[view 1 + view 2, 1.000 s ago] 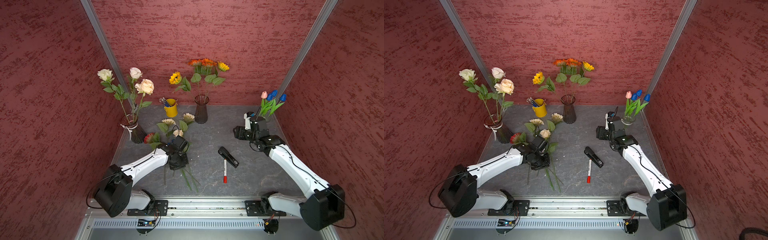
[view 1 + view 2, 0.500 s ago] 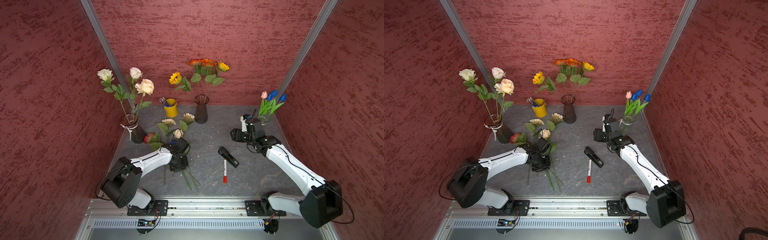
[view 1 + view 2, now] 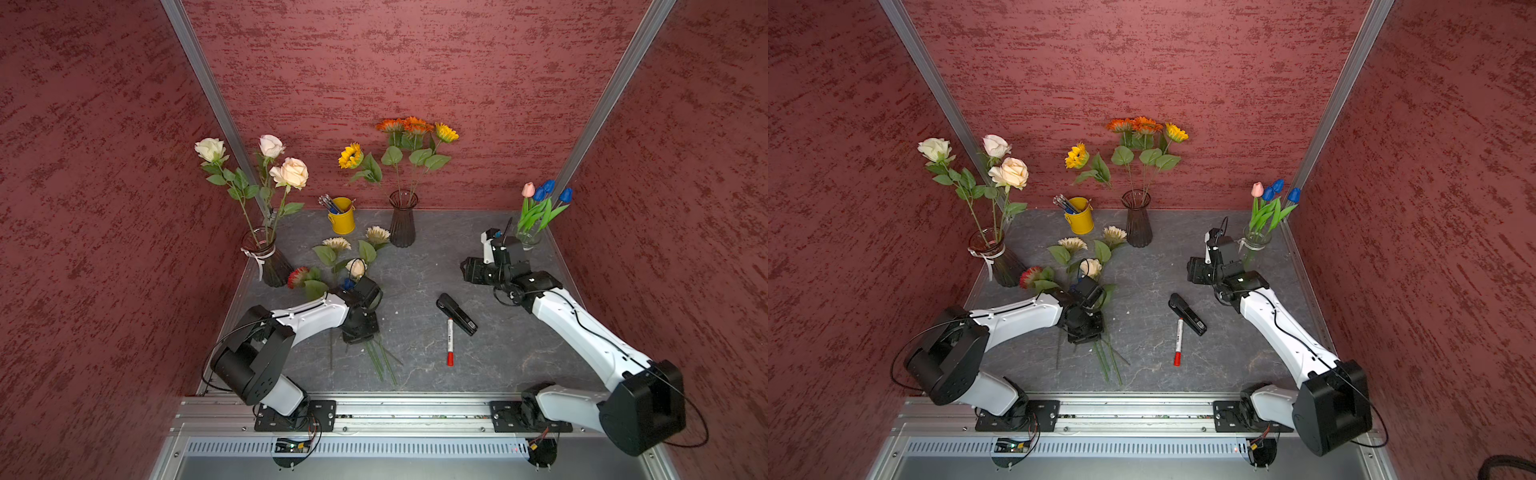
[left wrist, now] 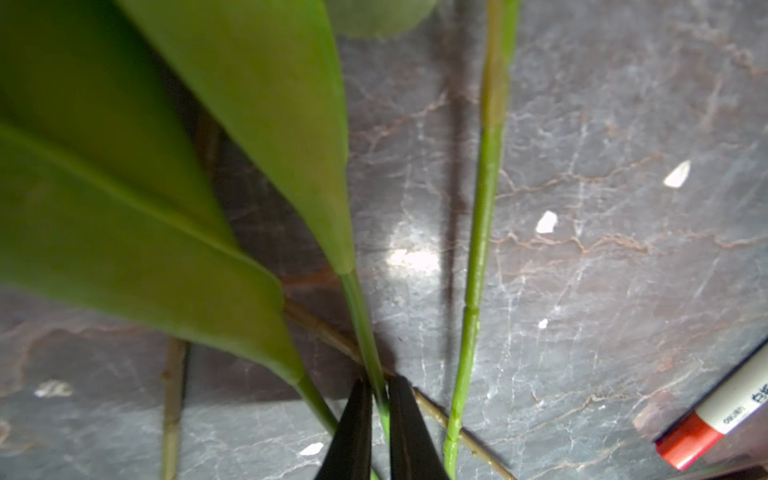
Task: Arrange the flowers in different vases according to their variety
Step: Pick up the flower at the center of the board.
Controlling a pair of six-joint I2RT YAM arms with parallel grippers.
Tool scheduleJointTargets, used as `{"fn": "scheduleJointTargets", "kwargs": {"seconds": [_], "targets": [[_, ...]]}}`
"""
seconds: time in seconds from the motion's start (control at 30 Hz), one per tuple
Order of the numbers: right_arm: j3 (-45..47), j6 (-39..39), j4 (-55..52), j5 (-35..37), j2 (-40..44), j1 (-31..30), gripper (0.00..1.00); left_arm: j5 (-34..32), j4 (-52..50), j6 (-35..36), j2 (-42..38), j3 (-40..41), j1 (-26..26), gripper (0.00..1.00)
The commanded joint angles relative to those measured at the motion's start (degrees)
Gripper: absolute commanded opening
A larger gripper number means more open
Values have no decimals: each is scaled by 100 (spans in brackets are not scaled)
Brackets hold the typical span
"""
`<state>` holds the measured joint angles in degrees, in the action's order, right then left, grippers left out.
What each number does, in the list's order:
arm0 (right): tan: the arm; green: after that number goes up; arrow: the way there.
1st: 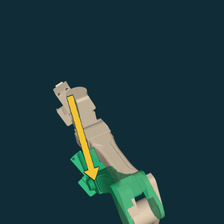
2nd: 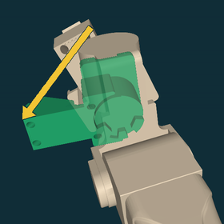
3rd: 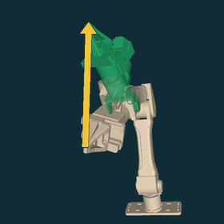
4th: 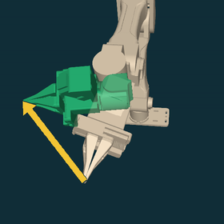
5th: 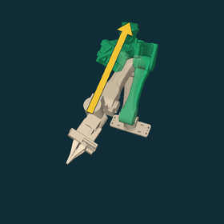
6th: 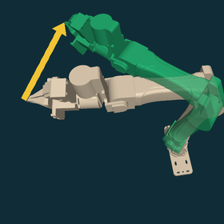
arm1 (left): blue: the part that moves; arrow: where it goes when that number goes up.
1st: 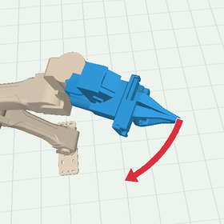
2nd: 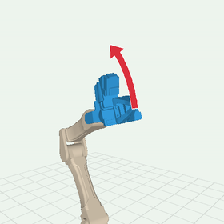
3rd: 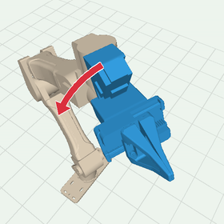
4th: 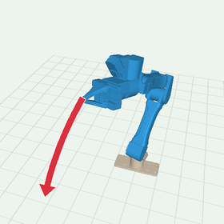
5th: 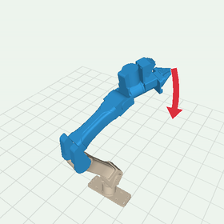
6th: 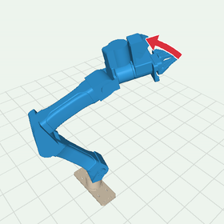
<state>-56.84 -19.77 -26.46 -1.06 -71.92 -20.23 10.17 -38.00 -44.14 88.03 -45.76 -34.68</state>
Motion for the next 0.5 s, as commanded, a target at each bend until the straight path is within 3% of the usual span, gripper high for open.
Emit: {"fn": "scheduleJointTargets", "kwargs": {"seconds": [0.0, 0.2, 0.47], "targets": [[-196, -36, -66, 88, 29, -45, 68, -66, -45, 61, -69, 33, -5, 8], [-269, -89, -97, -90, -79, -183, 68, -240, -682, 128, -562, -284, -45, 1], [-181, -866, 667, -1515, -667, -1034, 69, -269, -498, 1277, -1603, -669, -434, 0]]}}
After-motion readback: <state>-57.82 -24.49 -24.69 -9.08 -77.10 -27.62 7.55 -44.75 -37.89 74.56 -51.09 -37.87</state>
